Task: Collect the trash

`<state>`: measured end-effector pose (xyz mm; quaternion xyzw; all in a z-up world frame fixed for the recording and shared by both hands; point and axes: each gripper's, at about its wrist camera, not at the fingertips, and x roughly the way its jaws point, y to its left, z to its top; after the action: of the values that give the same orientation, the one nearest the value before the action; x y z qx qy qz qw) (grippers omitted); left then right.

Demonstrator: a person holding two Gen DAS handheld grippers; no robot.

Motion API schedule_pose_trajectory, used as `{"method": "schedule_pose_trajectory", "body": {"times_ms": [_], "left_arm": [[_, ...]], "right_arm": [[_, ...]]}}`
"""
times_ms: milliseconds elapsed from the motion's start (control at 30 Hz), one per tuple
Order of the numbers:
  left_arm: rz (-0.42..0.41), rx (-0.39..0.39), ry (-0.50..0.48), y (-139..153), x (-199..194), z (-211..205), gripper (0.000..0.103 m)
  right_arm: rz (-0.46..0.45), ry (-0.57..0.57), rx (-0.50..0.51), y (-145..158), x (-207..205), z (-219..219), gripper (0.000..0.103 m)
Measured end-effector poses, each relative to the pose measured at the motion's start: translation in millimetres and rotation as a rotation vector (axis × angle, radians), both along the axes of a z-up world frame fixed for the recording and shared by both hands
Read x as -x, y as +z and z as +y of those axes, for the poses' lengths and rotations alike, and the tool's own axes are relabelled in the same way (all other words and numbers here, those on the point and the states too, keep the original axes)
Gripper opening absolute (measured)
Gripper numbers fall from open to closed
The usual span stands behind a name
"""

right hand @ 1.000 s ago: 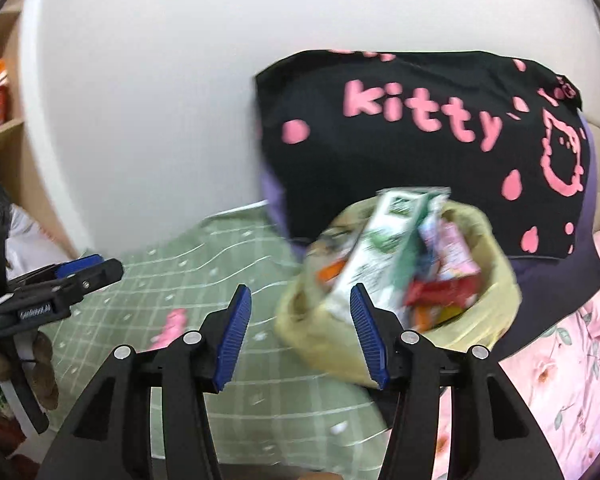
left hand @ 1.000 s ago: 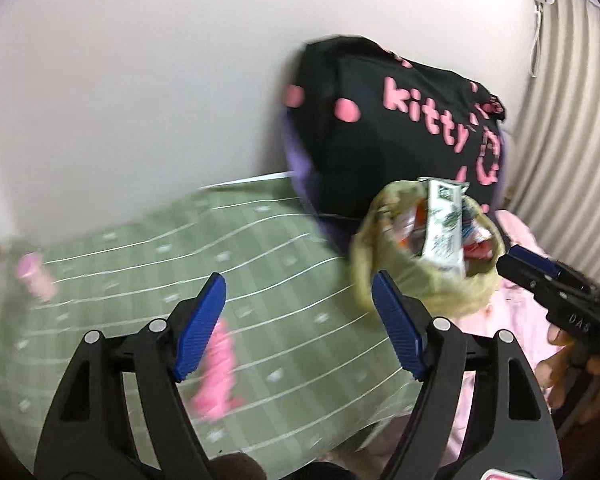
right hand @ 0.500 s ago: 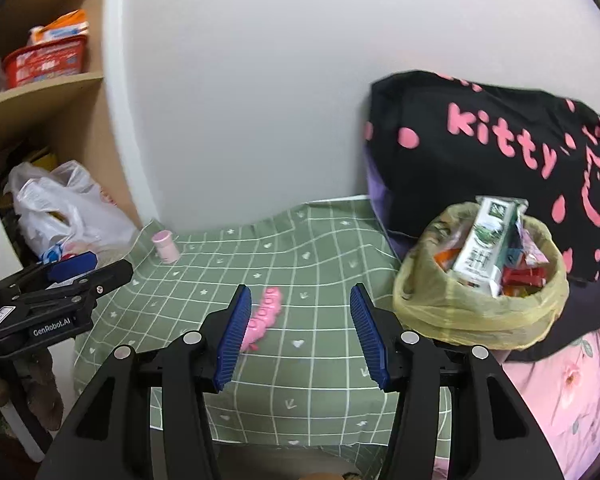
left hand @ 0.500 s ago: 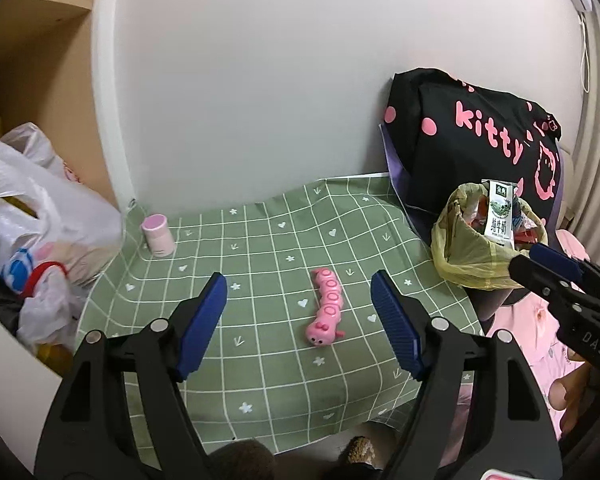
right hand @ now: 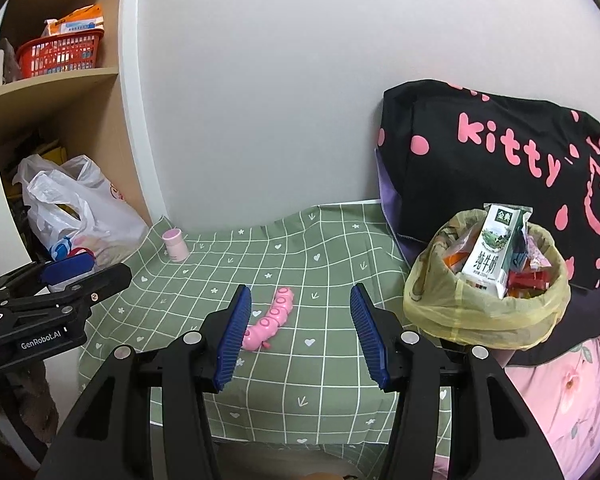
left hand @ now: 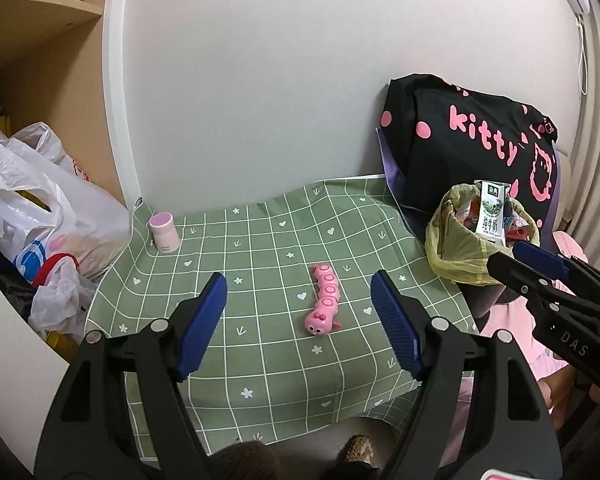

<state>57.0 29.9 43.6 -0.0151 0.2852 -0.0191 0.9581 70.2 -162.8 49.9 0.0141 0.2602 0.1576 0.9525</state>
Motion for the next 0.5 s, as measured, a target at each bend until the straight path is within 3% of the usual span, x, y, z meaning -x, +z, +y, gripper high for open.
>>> {"method": "schedule_pose_trajectory", "body": {"times_ms": [500], "left_arm": [[-0.005, 0.002, -0.003, 2.3, 8.5, -3.2, 0.071]], "right_arm": [[-0.011, -0.018, 0.009, 0.4, 7.3, -1.8, 0.048]]}}
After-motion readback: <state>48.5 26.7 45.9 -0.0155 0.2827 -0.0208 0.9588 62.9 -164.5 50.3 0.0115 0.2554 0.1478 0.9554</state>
